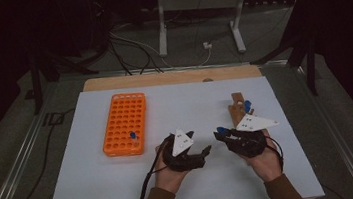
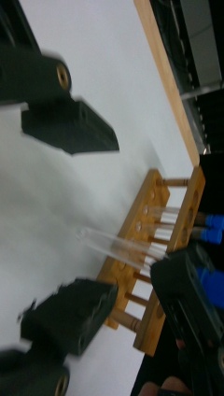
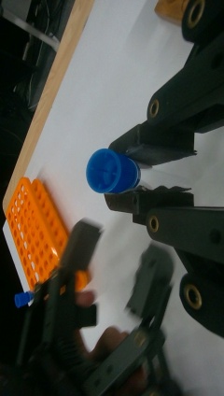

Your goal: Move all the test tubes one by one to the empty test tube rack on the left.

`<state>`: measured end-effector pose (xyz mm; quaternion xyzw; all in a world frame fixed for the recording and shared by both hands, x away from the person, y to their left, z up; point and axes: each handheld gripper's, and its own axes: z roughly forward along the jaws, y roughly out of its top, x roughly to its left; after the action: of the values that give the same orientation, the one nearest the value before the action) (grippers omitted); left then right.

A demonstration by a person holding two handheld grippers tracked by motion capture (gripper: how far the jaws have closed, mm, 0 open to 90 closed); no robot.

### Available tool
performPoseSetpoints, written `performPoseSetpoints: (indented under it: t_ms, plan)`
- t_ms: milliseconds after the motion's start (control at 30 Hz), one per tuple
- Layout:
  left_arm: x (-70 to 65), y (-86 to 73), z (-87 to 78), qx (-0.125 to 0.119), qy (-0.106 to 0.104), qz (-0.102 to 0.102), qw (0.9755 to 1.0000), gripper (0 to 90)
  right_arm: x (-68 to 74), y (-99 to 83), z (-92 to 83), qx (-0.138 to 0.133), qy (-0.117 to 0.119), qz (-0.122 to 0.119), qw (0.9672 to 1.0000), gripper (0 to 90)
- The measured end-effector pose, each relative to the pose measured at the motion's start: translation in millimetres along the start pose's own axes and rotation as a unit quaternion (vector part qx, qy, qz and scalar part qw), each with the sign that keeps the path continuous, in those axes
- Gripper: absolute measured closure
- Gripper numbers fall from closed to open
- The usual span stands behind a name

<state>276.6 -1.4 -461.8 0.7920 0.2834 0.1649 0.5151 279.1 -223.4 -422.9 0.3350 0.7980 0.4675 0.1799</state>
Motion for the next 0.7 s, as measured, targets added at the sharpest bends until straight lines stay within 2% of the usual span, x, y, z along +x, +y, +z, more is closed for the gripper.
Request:
performPoseSetpoints:
  t_ms: [100, 233, 367, 567, 700]
  plan:
    - [-6.0, 1.9, 7.3, 0.001, -0.001, 0.01, 1.0, 44.5, -0.2, -0.2, 0.1, -0.001, 0.005, 0.005, 1.0, 76.7]
    - [-9.4, 4.0, 13.1, -0.004, -0.017, 0.007, 0.9998, 56.3, -0.7, -0.3, -0.4, -0.003, 0.01, 0.008, 0.9999, 76.7]
    - [-11.9, 5.5, 16.2, -0.006, -0.026, 0.011, 0.9996, 62.2, -0.3, -0.4, 0.1, -0.003, 0.015, 0.009, 0.9998, 76.7]
    - [-14.4, 6.3, 20.1, -0.006, -0.029, 0.019, 0.9994, 68.9, 0.9, -1.0, 2.0, -0.001, 0.021, 0.012, 0.9997, 76.7]
    - [-12.8, 5.9, 21.6, -0.004, -0.031, 0.024, 0.9992, 76.6, 1.3, -1.6, 2.9, 0.001, 0.023, 0.012, 0.9997, 76.7]
